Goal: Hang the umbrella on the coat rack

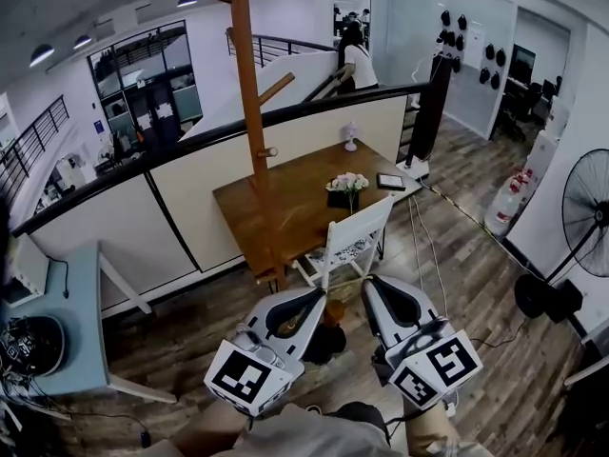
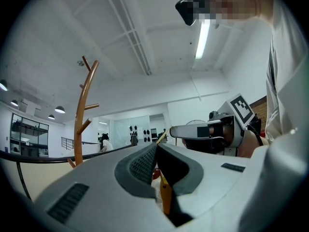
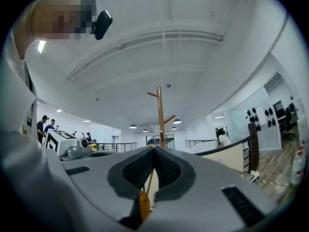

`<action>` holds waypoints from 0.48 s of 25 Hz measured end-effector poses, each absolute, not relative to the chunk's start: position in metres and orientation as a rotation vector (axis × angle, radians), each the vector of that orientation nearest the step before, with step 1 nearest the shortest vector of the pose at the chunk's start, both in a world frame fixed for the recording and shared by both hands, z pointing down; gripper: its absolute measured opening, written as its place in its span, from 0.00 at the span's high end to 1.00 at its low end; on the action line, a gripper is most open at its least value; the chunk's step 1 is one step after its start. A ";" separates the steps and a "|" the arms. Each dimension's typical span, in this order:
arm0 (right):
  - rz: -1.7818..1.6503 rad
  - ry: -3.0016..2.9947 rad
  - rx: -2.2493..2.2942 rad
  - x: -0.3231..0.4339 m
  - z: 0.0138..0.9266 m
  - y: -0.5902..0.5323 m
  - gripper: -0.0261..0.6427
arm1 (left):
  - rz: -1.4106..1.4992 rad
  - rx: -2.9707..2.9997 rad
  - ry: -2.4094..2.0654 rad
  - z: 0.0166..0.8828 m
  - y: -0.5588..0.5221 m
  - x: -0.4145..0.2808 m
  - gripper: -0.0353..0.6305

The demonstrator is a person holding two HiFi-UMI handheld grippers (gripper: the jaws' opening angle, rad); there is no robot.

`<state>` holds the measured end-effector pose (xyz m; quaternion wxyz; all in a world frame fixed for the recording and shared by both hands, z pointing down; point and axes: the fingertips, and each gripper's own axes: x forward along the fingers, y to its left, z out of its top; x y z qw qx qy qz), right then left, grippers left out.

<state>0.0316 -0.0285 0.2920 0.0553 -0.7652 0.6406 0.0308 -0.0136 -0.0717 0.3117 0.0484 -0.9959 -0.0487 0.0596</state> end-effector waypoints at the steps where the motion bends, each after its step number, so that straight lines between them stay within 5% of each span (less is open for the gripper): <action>1: 0.085 1.946 -2.322 0.036 0.294 -0.033 0.96 | 0.175 -3.036 -0.144 0.313 -0.077 -0.009 0.94; 12: 0.153 2.040 -2.236 0.102 0.280 -0.086 0.96 | 0.216 -3.009 -0.064 0.298 -0.129 0.055 0.94</action>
